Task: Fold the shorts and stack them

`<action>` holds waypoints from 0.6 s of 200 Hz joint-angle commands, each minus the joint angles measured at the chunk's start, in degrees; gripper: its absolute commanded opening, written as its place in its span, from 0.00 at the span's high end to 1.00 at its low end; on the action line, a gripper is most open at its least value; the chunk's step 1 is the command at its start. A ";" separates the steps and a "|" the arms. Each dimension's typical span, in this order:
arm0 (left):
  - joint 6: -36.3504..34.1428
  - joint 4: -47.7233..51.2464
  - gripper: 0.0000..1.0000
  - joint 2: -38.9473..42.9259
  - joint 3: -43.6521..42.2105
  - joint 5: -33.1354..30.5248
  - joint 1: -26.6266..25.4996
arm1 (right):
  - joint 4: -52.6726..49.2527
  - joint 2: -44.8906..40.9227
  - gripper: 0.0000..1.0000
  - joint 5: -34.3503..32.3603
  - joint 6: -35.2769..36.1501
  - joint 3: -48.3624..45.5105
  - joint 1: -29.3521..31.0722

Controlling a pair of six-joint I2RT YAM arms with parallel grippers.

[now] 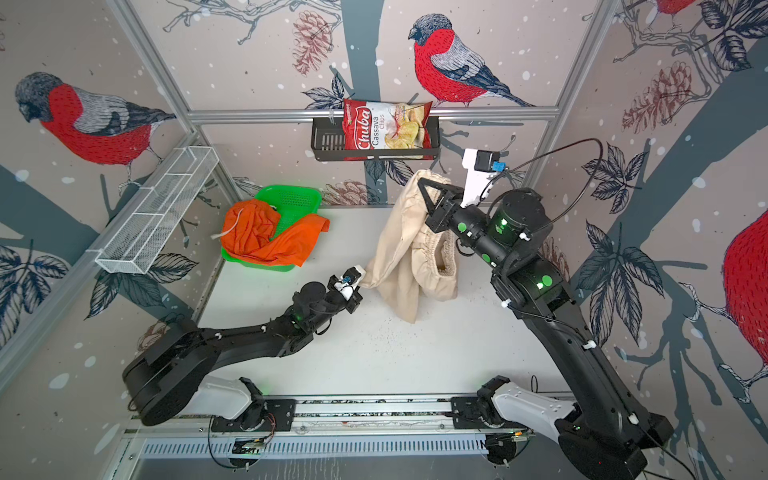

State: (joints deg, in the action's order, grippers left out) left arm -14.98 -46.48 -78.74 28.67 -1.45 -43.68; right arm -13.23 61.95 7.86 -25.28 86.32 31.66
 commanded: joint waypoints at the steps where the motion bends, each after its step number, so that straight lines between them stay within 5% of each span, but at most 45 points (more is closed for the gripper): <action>1: 1.52 12.24 1.00 4.58 1.65 -5.46 0.09 | 1.09 -1.42 0.97 1.84 -0.46 -3.12 -6.28; 63: 5.26 49.42 1.00 16.97 16.42 -20.95 0.09 | 7.85 -1.95 0.96 24.29 -10.13 -16.38 -31.35; 120: 3.30 72.42 1.00 23.98 33.18 -31.32 0.09 | 9.22 -6.95 0.96 33.67 -13.49 -19.15 -37.81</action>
State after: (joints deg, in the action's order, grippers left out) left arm -10.61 12.03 -56.73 56.21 -25.65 -43.70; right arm -8.27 57.71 36.82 -37.89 65.98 -5.67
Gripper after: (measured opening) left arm 0.050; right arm 0.075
